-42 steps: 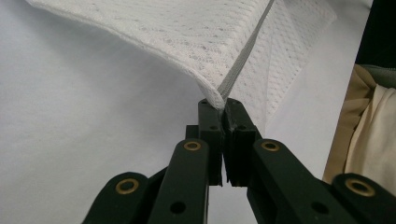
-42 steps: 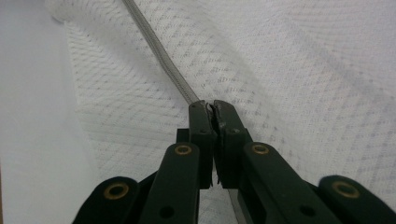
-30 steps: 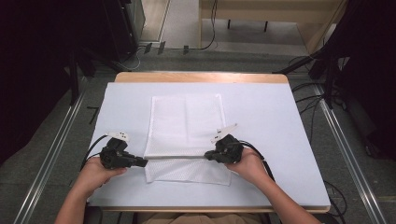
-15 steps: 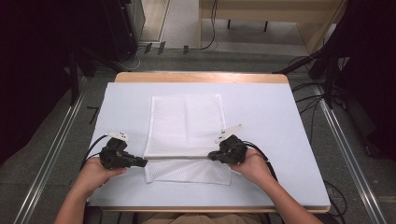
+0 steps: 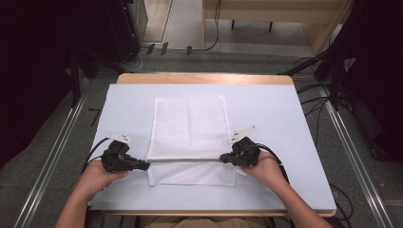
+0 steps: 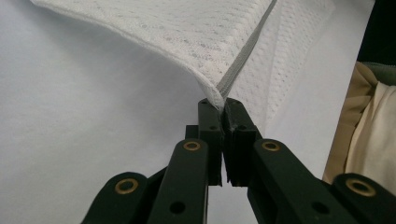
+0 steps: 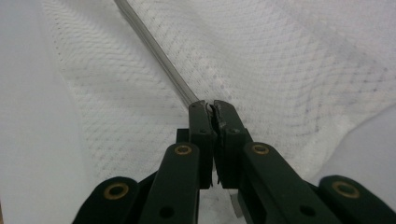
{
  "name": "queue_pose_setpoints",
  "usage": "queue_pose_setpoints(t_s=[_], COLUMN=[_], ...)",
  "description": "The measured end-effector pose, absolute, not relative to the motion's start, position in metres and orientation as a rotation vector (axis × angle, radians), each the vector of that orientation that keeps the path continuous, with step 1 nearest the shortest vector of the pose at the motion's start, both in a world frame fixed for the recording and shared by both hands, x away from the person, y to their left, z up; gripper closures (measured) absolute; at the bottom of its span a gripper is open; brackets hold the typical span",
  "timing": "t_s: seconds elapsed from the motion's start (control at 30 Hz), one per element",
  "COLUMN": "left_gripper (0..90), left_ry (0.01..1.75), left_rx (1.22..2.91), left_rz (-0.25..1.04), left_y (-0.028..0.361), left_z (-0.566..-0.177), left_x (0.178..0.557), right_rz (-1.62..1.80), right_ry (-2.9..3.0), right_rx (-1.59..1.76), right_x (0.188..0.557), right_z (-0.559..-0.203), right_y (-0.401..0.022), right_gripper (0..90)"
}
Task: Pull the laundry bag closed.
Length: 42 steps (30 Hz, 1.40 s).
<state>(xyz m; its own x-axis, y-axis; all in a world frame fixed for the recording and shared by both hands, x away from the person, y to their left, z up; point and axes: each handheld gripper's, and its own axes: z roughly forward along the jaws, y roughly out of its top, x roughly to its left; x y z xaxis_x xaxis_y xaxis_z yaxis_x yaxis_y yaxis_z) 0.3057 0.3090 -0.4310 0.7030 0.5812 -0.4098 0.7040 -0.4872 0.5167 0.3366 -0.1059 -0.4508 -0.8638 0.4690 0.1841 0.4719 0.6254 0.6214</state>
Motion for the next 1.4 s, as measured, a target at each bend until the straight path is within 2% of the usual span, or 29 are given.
queue_pose_setpoints(t_s=[0.4, 0.77, 0.93, 1.07, 1.33, 1.4], left_gripper=[87.9, 87.0, 81.2, 75.5, 67.6, 62.3], left_ry=[0.970, 1.007, 1.027, 1.025, 1.011, 1.015], left_rx=[2.232, 2.243, 2.222, 2.199, 2.171, 2.150], left_rz=[-0.238, -0.231, -0.237, -0.221, -0.132, -0.110], left_y=[0.307, 0.308, 0.309, 0.311, 0.308, 0.308], left_z=[-0.431, -0.436, -0.436, -0.435, -0.430, -0.429], left_x=[0.305, 0.307, 0.308, 0.308, 0.308, 0.307], right_rz=[-1.077, -1.066, -1.084, -1.118, -1.165, -1.175], right_ry=[-2.816, -2.816, -2.825, -2.813, -2.805, -2.798], right_rx=[-0.840, -0.836, -0.840, -0.825, -0.899, -0.927], right_x=[0.335, 0.337, 0.337, 0.337, 0.344, 0.346], right_z=[-0.449, -0.452, -0.452, -0.451, -0.452, -0.453], right_y=[-0.123, -0.120, -0.117, -0.117, -0.122, -0.124], right_gripper=[88.4, 87.7, 85.6, 78.1, 56.7, 52.8])
